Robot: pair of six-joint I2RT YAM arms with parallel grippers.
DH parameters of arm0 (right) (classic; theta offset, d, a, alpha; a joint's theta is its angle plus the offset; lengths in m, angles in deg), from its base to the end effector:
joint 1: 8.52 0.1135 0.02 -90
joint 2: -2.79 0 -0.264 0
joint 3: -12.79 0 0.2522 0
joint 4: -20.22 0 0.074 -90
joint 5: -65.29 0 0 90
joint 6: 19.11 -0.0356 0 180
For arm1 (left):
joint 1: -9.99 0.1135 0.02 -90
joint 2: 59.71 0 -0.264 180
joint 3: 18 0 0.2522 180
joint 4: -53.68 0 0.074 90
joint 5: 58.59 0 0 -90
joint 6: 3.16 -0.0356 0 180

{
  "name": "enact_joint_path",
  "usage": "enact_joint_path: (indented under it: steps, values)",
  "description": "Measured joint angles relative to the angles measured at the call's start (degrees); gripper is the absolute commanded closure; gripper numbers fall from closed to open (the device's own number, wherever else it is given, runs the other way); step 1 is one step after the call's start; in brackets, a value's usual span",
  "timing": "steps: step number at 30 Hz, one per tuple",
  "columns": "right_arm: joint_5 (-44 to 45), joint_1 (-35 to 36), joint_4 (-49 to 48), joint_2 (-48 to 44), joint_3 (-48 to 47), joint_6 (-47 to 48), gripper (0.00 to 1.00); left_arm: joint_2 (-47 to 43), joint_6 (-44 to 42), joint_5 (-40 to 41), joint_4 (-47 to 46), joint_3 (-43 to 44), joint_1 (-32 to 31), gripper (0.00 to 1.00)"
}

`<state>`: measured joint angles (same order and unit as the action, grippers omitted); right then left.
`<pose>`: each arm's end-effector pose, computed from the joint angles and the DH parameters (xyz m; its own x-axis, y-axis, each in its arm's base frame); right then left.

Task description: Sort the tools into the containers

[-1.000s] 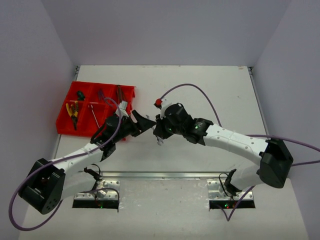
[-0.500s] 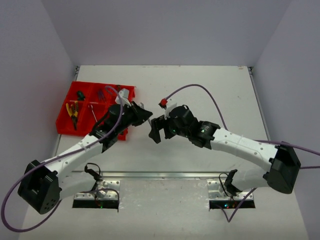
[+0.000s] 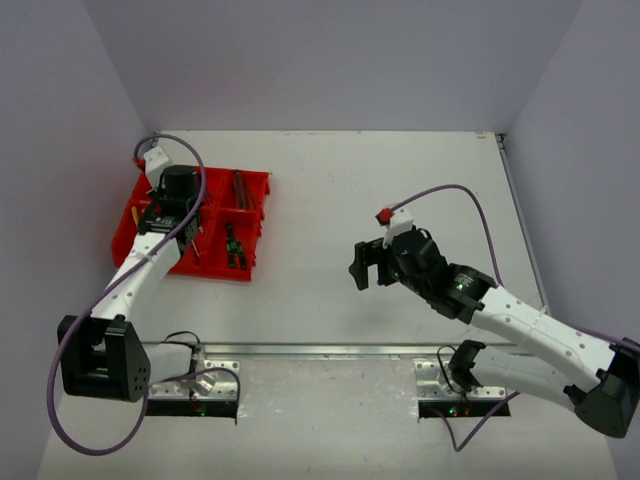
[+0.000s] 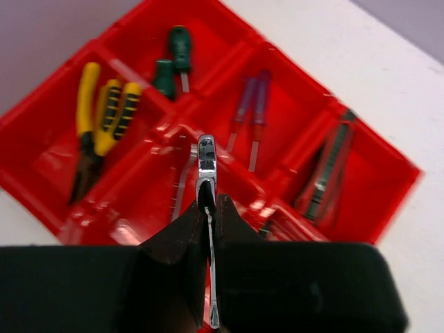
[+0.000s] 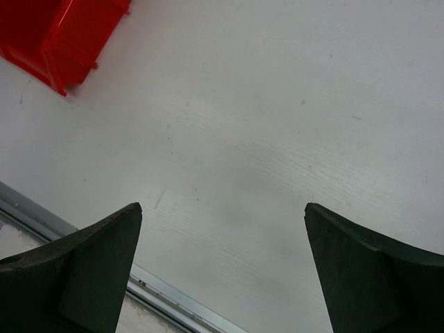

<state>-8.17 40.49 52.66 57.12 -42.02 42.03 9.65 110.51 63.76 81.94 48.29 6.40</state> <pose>0.1454 0.1519 0.2728 -0.5769 0.0416 -0.8158 -0.3274 0.9032 0.2775 0.2683 0.0023 0.2929 -0.3134 -0.3202 -0.8940 -0.5777 0.8115 -0.0881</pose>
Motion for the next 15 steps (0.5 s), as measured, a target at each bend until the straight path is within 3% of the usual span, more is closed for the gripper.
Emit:
enact_joint_path:
  steps: [6, 15]
  values:
    - [-1.57, -0.26, 0.01, -0.07, 0.12, -0.02, 0.01, 4.71, -5.0, 2.43, -1.32, -1.63, 5.68, 1.0]
    - [-3.62, -0.26, -0.17, -1.73, 0.75, -0.02, 0.01, 13.7, -4.97, 4.7, -0.44, -1.39, 6.2, 0.97]
